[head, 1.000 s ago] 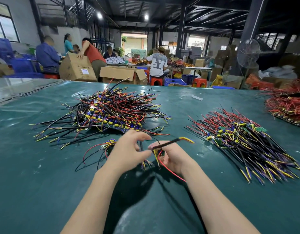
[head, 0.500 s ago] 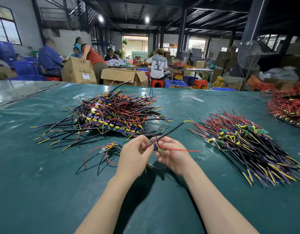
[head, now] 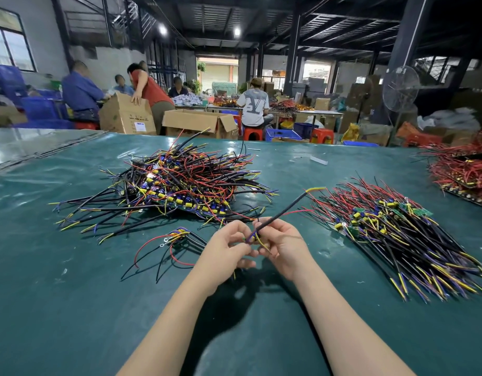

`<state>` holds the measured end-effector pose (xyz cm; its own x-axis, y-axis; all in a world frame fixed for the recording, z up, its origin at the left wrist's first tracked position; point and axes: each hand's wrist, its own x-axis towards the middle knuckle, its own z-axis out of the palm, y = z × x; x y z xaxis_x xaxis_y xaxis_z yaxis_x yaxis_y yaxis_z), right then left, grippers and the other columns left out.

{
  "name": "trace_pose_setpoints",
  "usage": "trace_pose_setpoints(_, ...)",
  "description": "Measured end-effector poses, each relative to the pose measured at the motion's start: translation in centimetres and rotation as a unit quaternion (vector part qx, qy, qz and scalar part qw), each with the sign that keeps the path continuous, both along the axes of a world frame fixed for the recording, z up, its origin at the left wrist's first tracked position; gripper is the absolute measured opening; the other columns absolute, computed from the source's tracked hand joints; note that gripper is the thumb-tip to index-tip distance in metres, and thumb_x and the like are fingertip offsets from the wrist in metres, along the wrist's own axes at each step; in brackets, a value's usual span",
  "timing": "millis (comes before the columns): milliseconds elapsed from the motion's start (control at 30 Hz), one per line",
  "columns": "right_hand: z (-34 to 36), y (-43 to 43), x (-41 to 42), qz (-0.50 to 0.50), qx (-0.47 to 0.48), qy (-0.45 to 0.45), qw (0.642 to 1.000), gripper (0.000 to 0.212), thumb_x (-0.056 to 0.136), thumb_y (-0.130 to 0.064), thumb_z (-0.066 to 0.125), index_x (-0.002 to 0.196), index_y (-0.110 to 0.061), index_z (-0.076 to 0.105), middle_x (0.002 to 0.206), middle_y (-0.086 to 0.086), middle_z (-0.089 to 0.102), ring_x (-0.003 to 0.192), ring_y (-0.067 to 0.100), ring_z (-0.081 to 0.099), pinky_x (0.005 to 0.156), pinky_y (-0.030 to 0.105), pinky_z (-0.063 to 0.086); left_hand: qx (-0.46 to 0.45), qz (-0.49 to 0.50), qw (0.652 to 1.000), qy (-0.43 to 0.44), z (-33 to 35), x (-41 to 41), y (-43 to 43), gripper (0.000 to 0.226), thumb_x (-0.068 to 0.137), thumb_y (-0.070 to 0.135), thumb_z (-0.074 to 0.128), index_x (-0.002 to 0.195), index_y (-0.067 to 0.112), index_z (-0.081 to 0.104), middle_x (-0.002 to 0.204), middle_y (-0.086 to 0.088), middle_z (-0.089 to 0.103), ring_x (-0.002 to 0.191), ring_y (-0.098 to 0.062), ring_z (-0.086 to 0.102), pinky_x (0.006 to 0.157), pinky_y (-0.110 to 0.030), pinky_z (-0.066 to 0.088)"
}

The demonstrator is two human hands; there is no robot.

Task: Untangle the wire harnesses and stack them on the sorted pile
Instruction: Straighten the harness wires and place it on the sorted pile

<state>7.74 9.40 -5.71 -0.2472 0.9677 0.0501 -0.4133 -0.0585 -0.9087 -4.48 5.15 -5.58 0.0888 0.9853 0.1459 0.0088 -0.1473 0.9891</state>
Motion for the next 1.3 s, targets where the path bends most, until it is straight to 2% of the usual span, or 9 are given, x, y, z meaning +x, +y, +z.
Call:
trace_pose_setpoints(133,-0.4,0.1,-0.1,-0.023,0.017,-0.032,0.999,0.019,0.086,0.006,0.052,0.072,-0.007,0.055,0.05,0.001,0.058,0.041,0.007,0.056,0.044,0.017,0.047,-0.059,-0.016,0.994,-0.087,0.1,-0.1,0.0,0.016,0.072,-0.003,0.051,0.059,0.007,0.049,0.063,-0.007,0.054,0.057,-0.013,0.06,0.054,-0.025,0.055)
trace_pose_setpoints(267,-0.7,0.2,-0.6,0.023,0.034,-0.076,0.996,0.019,0.087,0.007,0.051,0.073,-0.007,0.053,0.05,-0.003,0.06,0.044,0.009,0.057,0.049,0.021,0.052,-0.045,0.104,0.993,-0.028,-0.4,-0.1,0.5,0.033,0.084,0.004,0.063,0.057,0.008,0.043,0.056,-0.008,0.044,0.049,-0.013,0.056,0.06,-0.033,0.056)
trace_pose_setpoints(333,-0.6,0.4,-0.5,0.033,0.032,-0.06,0.997,0.02,0.086,0.008,0.05,0.073,-0.006,0.053,0.05,-0.003,0.059,0.044,0.008,0.055,0.05,0.021,0.05,-0.057,0.103,0.992,-0.046,-0.4,-0.3,0.6,0.026,0.081,0.0,0.066,0.068,0.01,0.046,0.05,-0.003,0.055,0.049,-0.012,0.06,0.058,-0.03,0.055)
trace_pose_setpoints(467,-0.8,0.5,-0.6,0.019,0.046,-0.052,0.997,0.022,0.084,0.015,0.049,0.077,-0.005,0.055,0.05,-0.002,0.06,0.043,0.008,0.056,0.046,0.02,0.05,-0.076,0.072,0.993,-0.051,-0.3,-0.7,0.6,0.014,0.084,-0.003,0.061,0.096,0.004,0.061,0.069,-0.005,0.067,0.053,-0.002,0.064,0.051,-0.014,0.05)
trace_pose_setpoints(700,-1.2,0.6,-0.5,-0.062,0.106,-0.141,0.982,0.027,0.078,0.018,0.057,0.073,-0.009,0.058,0.046,-0.005,0.056,0.04,0.004,0.053,0.044,0.015,0.044,-0.115,0.043,0.99,-0.067,-0.4,-0.4,0.5,0.013,0.087,-0.007,0.053,0.084,0.004,0.06,0.072,-0.007,0.065,0.054,-0.007,0.064,0.055,-0.02,0.055)
trace_pose_setpoints(833,-1.2,0.3,-1.2,-0.055,0.133,-0.175,0.974,0.029,0.078,0.018,0.055,0.074,-0.01,0.061,0.057,-0.001,0.054,0.043,0.0,0.049,0.044,0.012,0.039,-0.145,0.06,0.983,-0.097,-0.2,-0.2,0.6,0.021,0.085,-0.012,0.044,0.075,0.005,0.052,0.065,-0.01,0.061,0.045,-0.01,0.06,0.046,-0.023,0.053)
trace_pose_setpoints(933,-1.1,0.0,-1.3,0.0,0.128,-0.143,0.981,0.032,0.078,0.019,0.052,0.071,-0.011,0.06,0.052,-0.008,0.055,0.044,0.002,0.049,0.044,0.013,0.038,-0.159,0.092,0.98,-0.079,-0.2,0.1,0.8,0.025,0.082,-0.01,0.032,0.071,0.009,0.043,0.06,-0.007,0.056,0.036,-0.009,0.049,0.042,-0.02,0.042)
trace_pose_setpoints(1100,-0.4,-0.4,-1.4,0.082,0.095,-0.087,0.988,0.028,0.078,0.022,0.046,0.068,-0.004,0.051,0.05,-0.004,0.058,0.04,0.009,0.05,0.043,0.018,0.044,-0.141,0.092,0.982,-0.083,-0.1,-0.2,0.8,0.028,0.073,-0.012,0.02,0.064,0.01,0.035,0.04,-0.003,0.046,0.03,-0.009,0.029,0.034,-0.011,0.019)
trace_pose_setpoints(1300,-0.2,-0.4,-1.2,0.069,0.037,-0.026,0.997,0.026,0.083,0.014,0.042,0.071,-0.008,0.048,0.051,-0.002,0.058,0.041,0.008,0.052,0.043,0.02,0.044,-0.153,0.059,0.985,-0.058,0.0,-0.1,0.7,0.024,0.083,0.002,0.034,0.062,0.014,0.038,0.042,0.0,0.044,0.03,-0.008,0.024,0.034,-0.015,0.019)
